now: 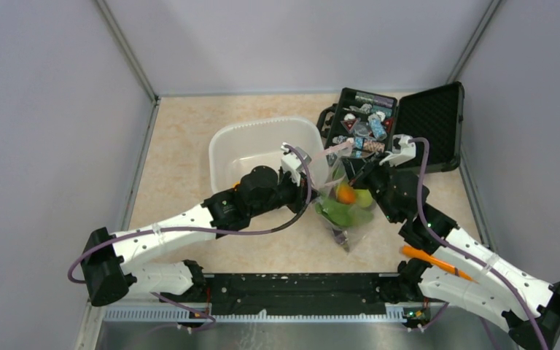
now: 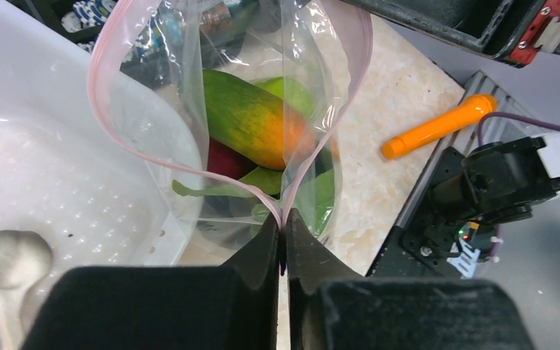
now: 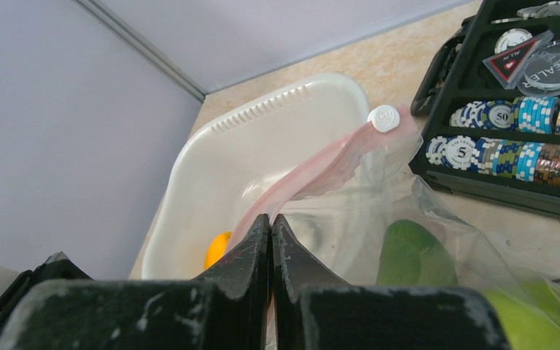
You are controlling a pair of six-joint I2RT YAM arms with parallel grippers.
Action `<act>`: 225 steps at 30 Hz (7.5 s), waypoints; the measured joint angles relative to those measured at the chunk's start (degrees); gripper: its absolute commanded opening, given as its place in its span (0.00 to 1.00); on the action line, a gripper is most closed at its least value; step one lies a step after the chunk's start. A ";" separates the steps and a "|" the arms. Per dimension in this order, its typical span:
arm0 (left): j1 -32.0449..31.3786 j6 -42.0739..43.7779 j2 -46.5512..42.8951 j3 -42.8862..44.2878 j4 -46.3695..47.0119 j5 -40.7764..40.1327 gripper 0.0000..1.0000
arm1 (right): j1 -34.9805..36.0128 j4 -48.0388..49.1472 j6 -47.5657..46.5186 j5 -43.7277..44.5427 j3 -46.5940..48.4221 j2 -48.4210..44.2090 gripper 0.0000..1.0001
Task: Place the food in the zip-top bag and seal the zipper
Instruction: Adjust the zipper food storage bag at the center of the board, then zip the zipper food storage bag at the center of the board.
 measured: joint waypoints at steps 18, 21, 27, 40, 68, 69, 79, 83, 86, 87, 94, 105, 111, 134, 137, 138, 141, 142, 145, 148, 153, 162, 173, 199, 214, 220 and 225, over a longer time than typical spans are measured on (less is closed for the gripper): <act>0.48 7.39 -0.98 3.50 -1.62 -2.91 0.00 | -1.53 -13.14 -16.76 -10.86 10.34 -0.42 0.56; 1.27 8.63 -1.95 3.58 -2.34 -2.95 0.00 | -4.76 -16.61 -20.44 -14.08 13.27 -0.44 0.56; 2.54 10.38 -3.43 3.74 -4.90 -2.49 0.00 | -11.15 -21.24 -26.69 -20.17 18.16 -0.42 0.56; 3.08 14.10 -5.22 4.39 -7.54 -2.03 0.00 | -44.50 -20.85 -27.93 -49.33 19.54 5.44 0.52; 8.15 17.84 -9.49 4.37 -11.04 2.97 0.00 | -53.59 37.99 -9.90 -91.65 -6.95 20.79 0.66; 8.79 17.86 -9.60 4.35 -11.04 3.58 0.00 | -53.02 37.81 -10.51 -92.06 -6.95 20.50 0.66; 12.70 18.01 -11.56 3.54 -11.15 8.87 0.00 | -47.43 31.69 -18.99 -94.55 -6.91 20.76 0.58; 13.31 18.01 -11.65 3.32 -11.21 9.18 0.00 | -47.43 32.26 -19.47 -94.95 -7.48 19.96 0.48; 13.94 18.01 -11.80 3.15 -11.61 9.33 0.00 | -47.43 33.11 -19.41 -95.43 -8.55 18.91 0.40; 14.14 18.01 -11.89 3.08 -11.74 9.33 0.00 | -47.43 33.55 -19.21 -95.56 -8.70 18.84 0.39; 15.37 18.01 -13.16 2.27 -12.66 10.43 0.00 | -47.43 43.95 -10.71 -97.44 -9.73 19.15 0.18; 16.46 18.01 -14.05 1.44 -12.76 10.99 0.00 | -47.43 58.99 2.25 -98.40 -12.11 20.44 0.00; 16.81 18.05 -14.97 1.07 -13.03 10.67 0.45 | -47.43 59.69 3.23 -98.12 -12.70 18.58 0.00; 14.60 25.55 5.84 32.30 -21.40 35.32 0.99 | -40.72 29.18 -19.34 -96.76 -9.55 3.80 0.00; 11.67 27.78 10.29 33.97 -24.06 33.46 0.99 | -40.70 28.83 -19.32 -96.89 -9.44 2.99 0.00; 10.64 28.72 12.13 35.12 -25.40 33.14 0.99 | -40.68 28.74 -19.32 -96.98 -9.44 2.58 0.00; 8.52 31.89 17.55 39.63 -29.73 33.38 0.99 | -40.41 28.57 -19.30 -97.42 -9.44 1.57 0.00; 8.31 32.70 18.56 40.52 -30.58 33.48 0.99 | -40.39 28.30 -19.30 -97.68 -9.40 1.38 0.00; 8.31 34.64 20.98 44.04 -33.90 33.38 0.98 | -40.35 27.28 -19.37 -98.03 -9.11 1.11 0.00; 8.35 36.26 22.95 48.17 -37.57 32.87 0.87 | -40.35 26.60 -19.52 -98.01 -9.07 0.72 0.00; 8.22 38.12 23.30 49.37 -42.73 30.80 0.85 | -40.35 25.75 -20.00 -97.29 -9.05 0.46 0.00; 7.52 39.19 23.30 47.98 -47.17 29.27 0.49 | -40.35 24.11 -20.94 -95.95 -8.61 0.44 0.00; 7.48 38.27 23.30 46.12 -46.49 27.39 0.28 | -40.33 19.04 -23.65 -95.21 -7.48 -0.20 0.00; 7.26 36.81 22.21 43.78 -43.17 26.38 0.00 | -40.33 12.24 -28.13 -93.64 -5.27 -0.28 0.00; 7.28 35.04 20.48 43.43 -35.15 31.76 0.50 | -40.33 12.35 -28.11 -93.09 -5.27 -0.37 0.00; 7.23 33.79 21.44 44.96 -33.11 38.32 0.48 | -40.33 12.35 -28.11 -93.09 -5.27 -0.46 0.00; 6.49 32.41 23.71 45.57 -31.87 40.41 0.47 | -40.33 12.35 -28.11 -93.11 -5.27 -0.57 0.00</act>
